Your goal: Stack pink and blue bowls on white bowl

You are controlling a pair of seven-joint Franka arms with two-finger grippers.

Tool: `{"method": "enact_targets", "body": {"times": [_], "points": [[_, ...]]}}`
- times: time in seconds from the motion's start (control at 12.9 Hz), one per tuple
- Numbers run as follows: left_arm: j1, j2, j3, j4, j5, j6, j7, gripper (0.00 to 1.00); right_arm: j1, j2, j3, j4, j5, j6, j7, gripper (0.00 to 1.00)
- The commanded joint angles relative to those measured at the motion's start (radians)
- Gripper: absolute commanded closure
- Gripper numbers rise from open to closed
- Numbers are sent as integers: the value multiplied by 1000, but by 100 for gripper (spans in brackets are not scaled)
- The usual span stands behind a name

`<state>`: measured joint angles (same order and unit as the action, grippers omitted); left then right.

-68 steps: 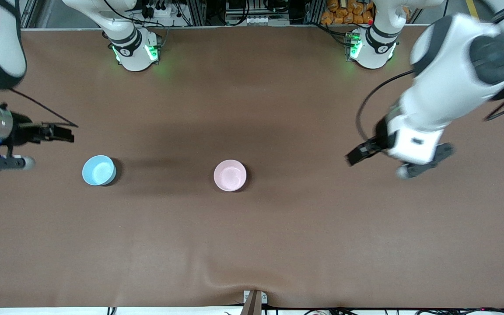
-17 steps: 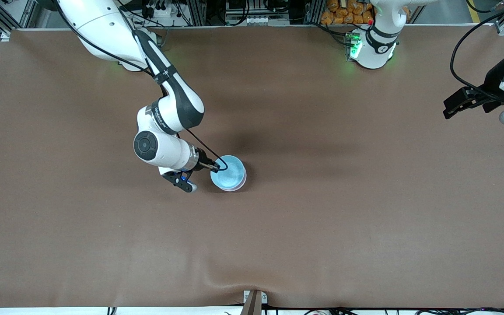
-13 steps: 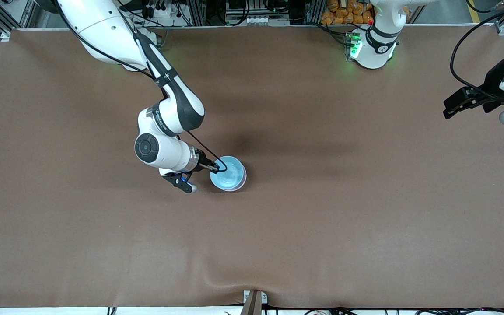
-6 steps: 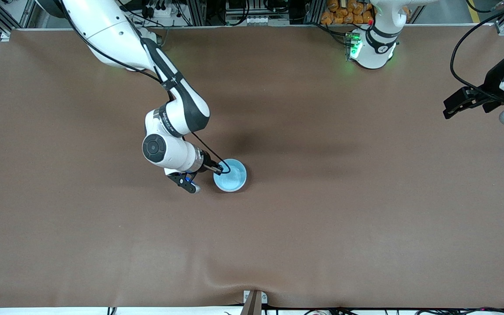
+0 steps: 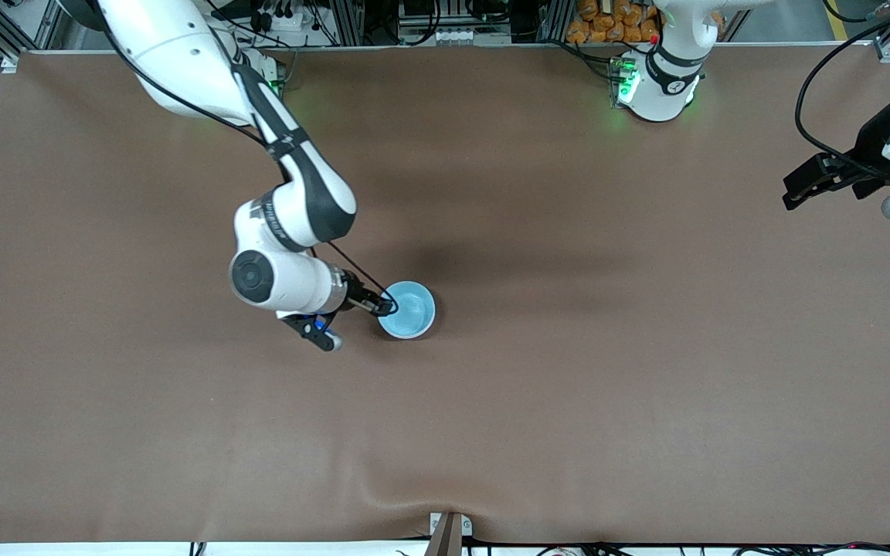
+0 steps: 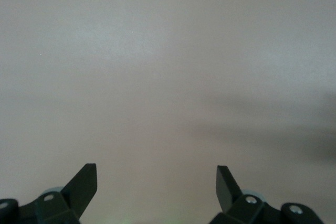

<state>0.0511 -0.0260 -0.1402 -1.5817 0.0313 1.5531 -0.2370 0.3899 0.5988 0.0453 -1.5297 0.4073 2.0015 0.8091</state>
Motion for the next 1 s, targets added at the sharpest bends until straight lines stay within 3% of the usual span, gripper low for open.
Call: {"method": "enact_targets", "body": {"times": [0.0, 0.23, 0.46, 0.62, 0.85, 0.93], "points": [[4, -25, 1, -14, -7, -8, 18, 0, -89, 4, -1, 173, -22, -183, -13, 0], [4, -25, 1, -14, -7, -8, 18, 0, -159, -2, 1, 221, -51, -208, -158, 0], [4, -25, 2, -14, -7, -8, 18, 0, -282, -5, 21, 278, -67, -334, -481, 0], [4, -25, 2, -15, -8, -8, 19, 0, -351, -34, 27, 304, -141, -369, -611, 0], [4, -25, 4, -15, -8, -8, 18, 0, -361, -149, 25, 307, -316, -467, -648, 0], [4, -25, 4, -15, -7, -10, 18, 0, -361, -201, 28, 307, -335, -522, -656, 0]]}}
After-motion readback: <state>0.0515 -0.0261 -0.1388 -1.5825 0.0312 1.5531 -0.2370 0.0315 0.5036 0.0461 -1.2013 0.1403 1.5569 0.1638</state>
